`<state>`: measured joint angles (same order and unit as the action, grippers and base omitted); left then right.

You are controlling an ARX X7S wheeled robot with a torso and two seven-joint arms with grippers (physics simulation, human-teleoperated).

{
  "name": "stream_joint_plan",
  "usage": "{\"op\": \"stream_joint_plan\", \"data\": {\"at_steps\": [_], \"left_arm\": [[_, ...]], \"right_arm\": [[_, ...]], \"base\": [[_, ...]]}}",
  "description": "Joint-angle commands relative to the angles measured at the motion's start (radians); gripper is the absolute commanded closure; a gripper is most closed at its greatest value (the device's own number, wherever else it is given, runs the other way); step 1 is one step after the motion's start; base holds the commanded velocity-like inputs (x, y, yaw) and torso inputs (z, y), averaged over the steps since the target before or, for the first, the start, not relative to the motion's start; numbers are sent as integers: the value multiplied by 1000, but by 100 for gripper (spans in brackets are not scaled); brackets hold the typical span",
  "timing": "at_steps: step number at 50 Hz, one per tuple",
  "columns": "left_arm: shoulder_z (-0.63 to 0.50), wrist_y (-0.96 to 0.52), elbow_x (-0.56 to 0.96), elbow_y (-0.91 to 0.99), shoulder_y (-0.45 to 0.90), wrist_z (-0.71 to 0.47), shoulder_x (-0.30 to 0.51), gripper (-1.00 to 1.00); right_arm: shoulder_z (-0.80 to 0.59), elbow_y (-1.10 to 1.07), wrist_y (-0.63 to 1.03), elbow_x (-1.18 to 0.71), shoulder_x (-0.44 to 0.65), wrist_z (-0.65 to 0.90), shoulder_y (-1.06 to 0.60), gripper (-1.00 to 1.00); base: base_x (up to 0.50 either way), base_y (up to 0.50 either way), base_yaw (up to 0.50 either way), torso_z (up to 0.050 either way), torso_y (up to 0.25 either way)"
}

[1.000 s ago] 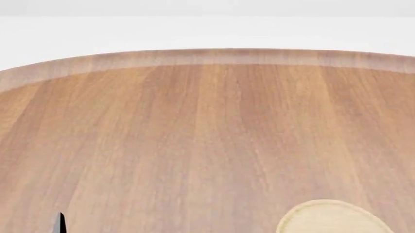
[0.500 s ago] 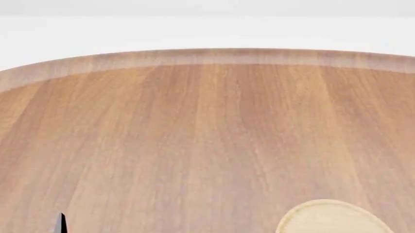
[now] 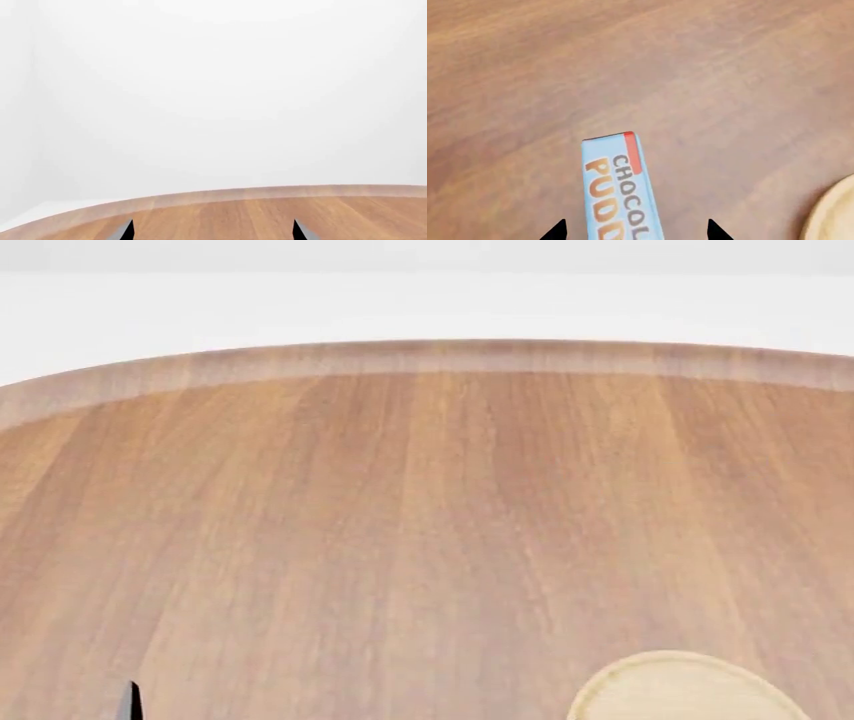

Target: Put the chocolate pudding to the left of the plate.

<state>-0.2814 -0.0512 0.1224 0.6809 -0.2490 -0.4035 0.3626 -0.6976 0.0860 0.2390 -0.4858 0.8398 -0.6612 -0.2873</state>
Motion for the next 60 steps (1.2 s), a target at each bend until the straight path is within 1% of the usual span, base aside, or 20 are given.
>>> {"op": "stream_joint_plan", "data": {"at_steps": [1,7,17,34,35,49,60], "left_arm": [[-4,-2,1,0,3,-4,3,-100],[-9,4,-2,-5,2,-5,4,-100],[-14,4,-3,-4,2,-9,7,-100],[-23,6,-2,-8,6,-10,12,-100],[-24,7,-3,-9,6,-11,12,-100],[-22,-1,3,-1,9,-16,18,-100],[-30,-5,-1,-2,11,-19,19,-100]], "right_arm": [[-6,99,-24,2,-45,-27,-14,-100],[-5,102,-38,-3,-44,-36,-6,-100],[-23,171,-72,34,-81,-36,-10,-100],[-35,209,-72,36,-102,-48,-12,-100],[-33,206,-69,33,-102,-48,-14,100],[-32,148,-27,37,-87,-26,-39,100],[-15,-15,48,21,-28,3,-79,100]], "base": [[0,0,0,0,0],[0,0,0,0,0],[0,0,0,0,0],[0,0,0,0,0],[0,0,0,0,0],[0,0,0,0,0],[0,0,0,0,0]]}}
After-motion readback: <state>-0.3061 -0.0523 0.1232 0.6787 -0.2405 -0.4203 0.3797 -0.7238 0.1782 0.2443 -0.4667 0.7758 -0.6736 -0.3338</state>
